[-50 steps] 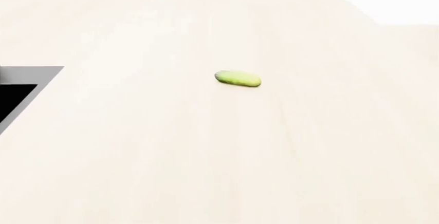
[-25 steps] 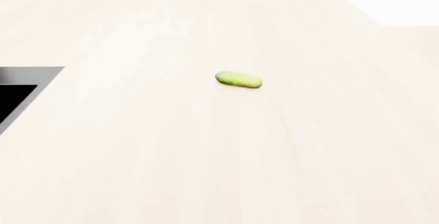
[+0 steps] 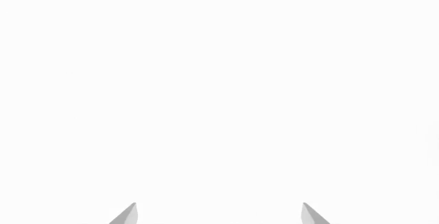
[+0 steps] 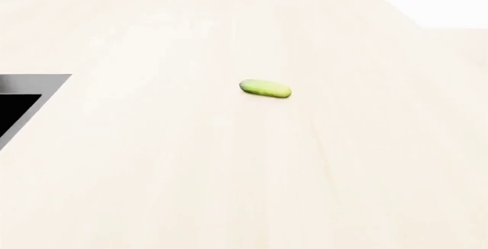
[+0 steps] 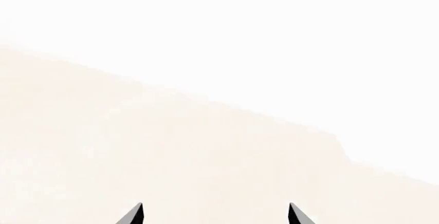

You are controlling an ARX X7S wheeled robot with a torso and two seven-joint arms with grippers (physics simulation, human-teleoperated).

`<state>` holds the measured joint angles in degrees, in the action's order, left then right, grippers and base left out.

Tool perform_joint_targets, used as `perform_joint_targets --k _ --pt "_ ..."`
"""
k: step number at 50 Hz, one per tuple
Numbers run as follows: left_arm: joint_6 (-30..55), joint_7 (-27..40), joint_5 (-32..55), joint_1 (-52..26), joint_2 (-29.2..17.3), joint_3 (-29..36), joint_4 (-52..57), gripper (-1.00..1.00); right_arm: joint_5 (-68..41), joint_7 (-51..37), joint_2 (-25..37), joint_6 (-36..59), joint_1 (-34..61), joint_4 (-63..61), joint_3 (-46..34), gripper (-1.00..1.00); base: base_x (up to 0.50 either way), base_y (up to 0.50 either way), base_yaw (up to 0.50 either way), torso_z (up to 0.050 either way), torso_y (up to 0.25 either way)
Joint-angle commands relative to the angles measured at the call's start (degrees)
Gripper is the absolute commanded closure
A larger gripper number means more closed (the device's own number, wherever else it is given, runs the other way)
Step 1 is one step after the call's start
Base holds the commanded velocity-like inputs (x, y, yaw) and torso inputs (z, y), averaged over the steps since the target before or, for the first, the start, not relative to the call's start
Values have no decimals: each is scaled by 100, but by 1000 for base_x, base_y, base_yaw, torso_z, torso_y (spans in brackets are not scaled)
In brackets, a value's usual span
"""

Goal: Place the two vegetables and bowl onto the tray for setting up a vegetable dip station.

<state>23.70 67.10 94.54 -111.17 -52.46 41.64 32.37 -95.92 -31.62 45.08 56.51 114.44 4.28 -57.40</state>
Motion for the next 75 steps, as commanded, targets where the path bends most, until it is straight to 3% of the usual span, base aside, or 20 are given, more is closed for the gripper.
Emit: perform_joint_targets --k 1,9,14,16,17,21,28,31,56,75 --pt "15 3 -3 19 -3 -15 -5 -100 1037 2709 -367 -175 39 1637 -330 -100 0 0 0 0 0" --pt "26 5 -27 42 22 -9 -11 -100 1321 3522 -963 -93 423 3218 -521 -100 0 0 0 0 0" --pt "41 12 -18 35 35 -12 -2 -100 2504 5029 -1751 149 944 4320 -1657 -100 0 0 0 0 0" --pt "43 13 -20 41 40 -11 3 -100 2972 5892 -1998 -320 958 4739 -2014 -100 0 0 0 0 0" --pt "46 7 -19 41 40 -13 5 -100 3197 5887 -2048 -573 936 4788 -2134 -100 0 0 0 0 0" --pt "45 -2 -35 63 43 -12 6 -100 3680 7150 -3099 -1301 959 7033 -2390 -100 0 0 0 0 0" --pt "68 10 -22 58 67 -10 17 -100 4268 7451 -3107 -1009 684 7067 -1799 -100 0 0 0 0 0" --pt "66 9 -29 85 83 -1 24 -100 4995 8099 -3175 -1229 462 7063 -2141 -100 0 0 0 0 0" --pt "102 -1 -55 115 91 -25 26 -100 7930 9121 -3565 -979 -477 7068 793 -100 0 0 0 0 0" --pt "127 -2 -48 121 90 -58 41 -100 9089 9088 -3781 -1178 -918 7069 1942 -100 0 0 0 0 0"
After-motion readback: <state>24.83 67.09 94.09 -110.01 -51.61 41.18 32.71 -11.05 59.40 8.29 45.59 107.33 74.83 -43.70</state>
